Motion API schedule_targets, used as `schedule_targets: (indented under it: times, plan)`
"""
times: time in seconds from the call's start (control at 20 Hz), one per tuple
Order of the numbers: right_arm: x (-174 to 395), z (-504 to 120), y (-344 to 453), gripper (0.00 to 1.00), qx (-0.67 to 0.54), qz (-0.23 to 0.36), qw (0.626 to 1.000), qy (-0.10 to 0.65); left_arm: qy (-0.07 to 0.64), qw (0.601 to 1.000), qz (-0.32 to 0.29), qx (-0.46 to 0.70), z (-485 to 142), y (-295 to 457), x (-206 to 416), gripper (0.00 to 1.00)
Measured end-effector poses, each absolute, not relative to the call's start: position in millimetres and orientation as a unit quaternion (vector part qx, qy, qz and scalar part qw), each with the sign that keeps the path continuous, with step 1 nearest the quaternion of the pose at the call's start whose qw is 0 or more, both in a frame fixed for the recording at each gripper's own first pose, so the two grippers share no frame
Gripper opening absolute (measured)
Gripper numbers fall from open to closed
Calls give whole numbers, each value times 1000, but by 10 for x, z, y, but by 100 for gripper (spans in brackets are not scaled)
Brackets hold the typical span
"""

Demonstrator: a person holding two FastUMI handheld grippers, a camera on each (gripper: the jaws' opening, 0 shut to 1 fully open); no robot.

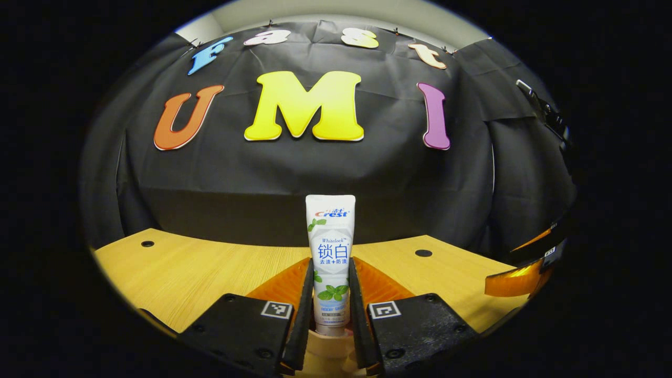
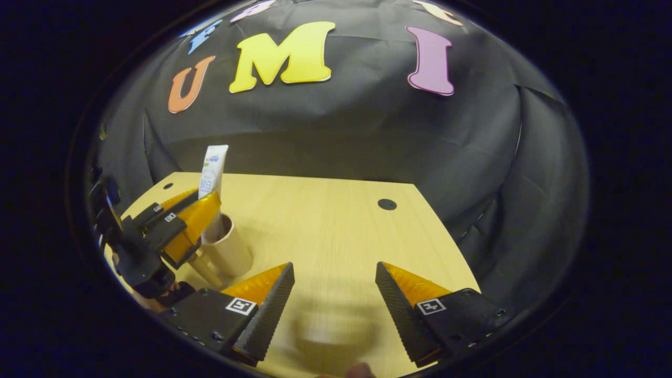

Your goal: Put the toothbrush and toothpaste on the desktop into the cup, then pick up the cup and place it on the coaster on the desktop.

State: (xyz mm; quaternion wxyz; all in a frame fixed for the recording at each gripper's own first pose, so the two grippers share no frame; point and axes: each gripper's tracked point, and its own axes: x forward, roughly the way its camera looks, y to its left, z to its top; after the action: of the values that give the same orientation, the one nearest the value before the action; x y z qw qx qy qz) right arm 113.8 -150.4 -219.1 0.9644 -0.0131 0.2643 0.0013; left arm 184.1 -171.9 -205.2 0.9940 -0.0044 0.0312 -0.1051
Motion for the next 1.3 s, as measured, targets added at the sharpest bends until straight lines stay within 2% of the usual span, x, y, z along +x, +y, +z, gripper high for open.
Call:
schedule_targets:
  times: [0.5,0.55,0.6,0.7,0.75,0.85,0.9,1.3]
  plan:
    - [1144,-2042,-1309,95,3,0,966,258,77,992,-102,-18,-2076,-1595,1542,51]
    - [1140,-2004,-1266,95,4,0,966,257,84,991,-101,-18,-2062,-1563,1479,66]
    - [1132,-1998,-1219,95,5,1,966,259,88,991,-97,-18,-2042,-1521,1433,60]
    - [1092,-1952,-1112,95,6,5,965,263,97,991,-91,-21,-1974,-1418,1303,69]
    - [1079,-1928,-1048,95,6,8,964,267,106,990,-89,-24,-1945,-1376,1233,81]
    - [1039,-1871,-906,95,6,19,961,277,129,988,-80,-31,-1911,-1257,1109,94]
    - [1033,-1832,-825,95,5,25,959,282,135,988,-73,-36,-1855,-1176,1025,96]
    - [777,-1894,-109,96,12,55,916,397,138,990,-10,-36,-1338,-319,621,97]
